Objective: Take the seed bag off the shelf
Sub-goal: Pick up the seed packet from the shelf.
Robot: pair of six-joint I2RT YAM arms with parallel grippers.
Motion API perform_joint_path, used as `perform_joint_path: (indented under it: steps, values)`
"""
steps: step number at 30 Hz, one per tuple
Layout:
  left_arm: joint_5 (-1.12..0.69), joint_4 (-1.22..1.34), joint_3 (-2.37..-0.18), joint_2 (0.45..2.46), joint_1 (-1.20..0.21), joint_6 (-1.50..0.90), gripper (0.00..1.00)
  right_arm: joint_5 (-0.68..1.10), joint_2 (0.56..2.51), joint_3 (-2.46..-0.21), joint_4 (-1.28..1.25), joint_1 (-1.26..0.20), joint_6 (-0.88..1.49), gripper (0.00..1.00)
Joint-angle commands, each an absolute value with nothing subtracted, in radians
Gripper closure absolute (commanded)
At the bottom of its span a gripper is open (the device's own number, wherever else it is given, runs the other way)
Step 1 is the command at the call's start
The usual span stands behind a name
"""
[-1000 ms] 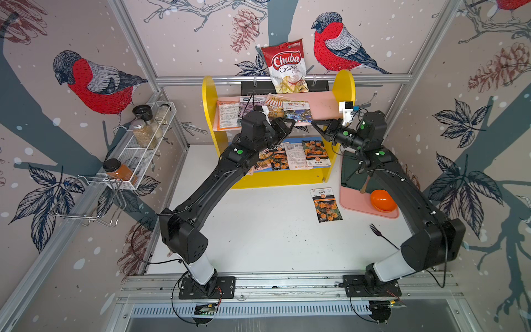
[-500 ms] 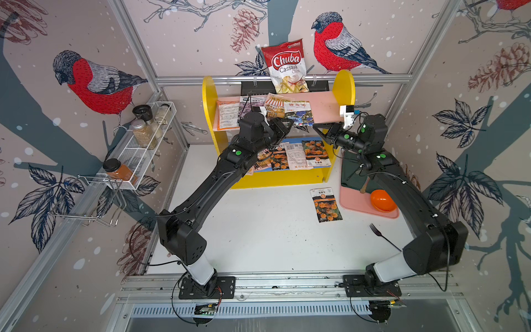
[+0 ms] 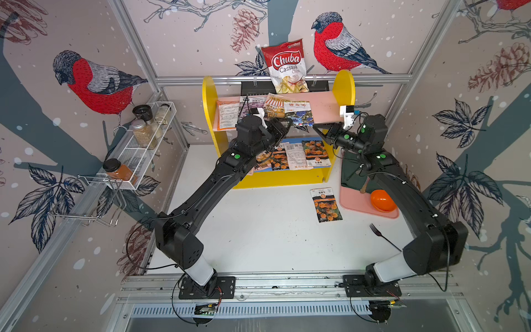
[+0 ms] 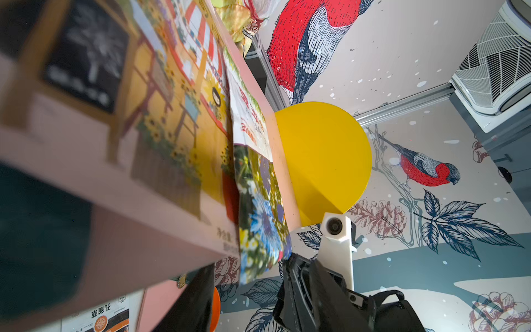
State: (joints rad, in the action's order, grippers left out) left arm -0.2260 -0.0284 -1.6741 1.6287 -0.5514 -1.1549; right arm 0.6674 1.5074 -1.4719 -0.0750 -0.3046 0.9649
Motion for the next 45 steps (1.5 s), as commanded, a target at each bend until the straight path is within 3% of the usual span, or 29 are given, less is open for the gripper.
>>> perform_joint_path:
  steps: [1,17,32,38,40,43,45]
  values:
    - [-0.244,0.041,-1.674,1.623,-0.549,-1.166,0.45,0.655,1.511,-1.468,-0.093,-0.303,0.972,0.94]
    - [-0.249,0.033,-1.742,1.683,-0.548,-1.168,0.61,0.658,1.514,-1.464,-0.095,-0.305,0.969,0.96]
    - [-0.245,0.026,-1.728,1.682,-0.538,-1.170,0.95,0.660,1.503,-1.453,-0.100,-0.306,0.967,0.97]
    - [-0.246,0.038,-1.699,1.670,-0.536,-1.174,1.00,0.662,1.491,-1.438,-0.105,-0.304,0.967,0.97]
    - [-0.250,0.044,-1.690,1.666,-0.537,-1.176,1.00,0.663,1.487,-1.426,-0.120,-0.305,0.972,0.93]
    - [-0.256,0.050,-1.671,1.654,-0.538,-1.179,1.00,0.671,1.480,-1.414,-0.145,-0.304,0.986,0.73]
    - [-0.256,0.059,-1.655,1.642,-0.538,-1.183,1.00,0.676,1.474,-1.410,-0.155,-0.305,0.990,0.68]
